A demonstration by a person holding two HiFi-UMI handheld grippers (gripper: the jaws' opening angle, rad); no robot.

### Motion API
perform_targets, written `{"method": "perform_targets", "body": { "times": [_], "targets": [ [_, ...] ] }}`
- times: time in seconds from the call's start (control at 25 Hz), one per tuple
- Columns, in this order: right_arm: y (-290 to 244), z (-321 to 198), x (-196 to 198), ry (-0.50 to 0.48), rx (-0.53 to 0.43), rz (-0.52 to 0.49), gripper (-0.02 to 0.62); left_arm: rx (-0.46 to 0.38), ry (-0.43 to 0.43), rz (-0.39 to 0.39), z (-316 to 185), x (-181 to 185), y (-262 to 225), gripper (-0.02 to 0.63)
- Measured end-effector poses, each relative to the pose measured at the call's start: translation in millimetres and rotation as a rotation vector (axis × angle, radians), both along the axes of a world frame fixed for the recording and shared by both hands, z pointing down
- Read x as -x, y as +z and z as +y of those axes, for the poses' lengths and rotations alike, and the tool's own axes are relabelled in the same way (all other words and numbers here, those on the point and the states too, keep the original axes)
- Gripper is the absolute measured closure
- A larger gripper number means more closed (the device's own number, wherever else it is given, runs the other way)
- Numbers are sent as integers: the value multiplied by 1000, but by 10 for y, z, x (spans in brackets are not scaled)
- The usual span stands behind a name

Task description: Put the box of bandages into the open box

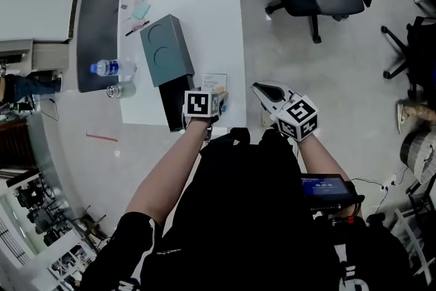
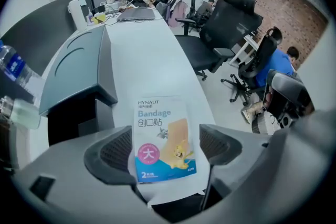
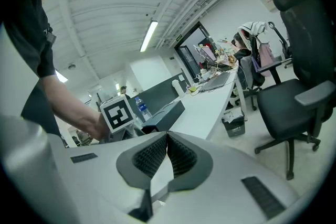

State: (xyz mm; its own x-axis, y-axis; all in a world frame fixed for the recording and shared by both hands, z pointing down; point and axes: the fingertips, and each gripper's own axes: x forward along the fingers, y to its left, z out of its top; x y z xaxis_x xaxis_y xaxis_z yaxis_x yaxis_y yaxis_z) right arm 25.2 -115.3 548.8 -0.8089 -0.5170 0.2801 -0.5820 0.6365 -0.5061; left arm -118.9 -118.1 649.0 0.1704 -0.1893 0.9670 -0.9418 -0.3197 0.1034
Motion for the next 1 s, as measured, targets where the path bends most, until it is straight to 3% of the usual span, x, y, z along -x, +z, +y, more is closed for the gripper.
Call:
{"method": "perform_targets", "body": {
  "times": [0.6,1.0],
  "targets": [
    [56,-29,-94,51,30,-19,569,89,-26,-21,49,43,168,218],
    [51,18,-54,55,33,-21,569,92,-31,-1,85,26,113,230]
  ]
}}
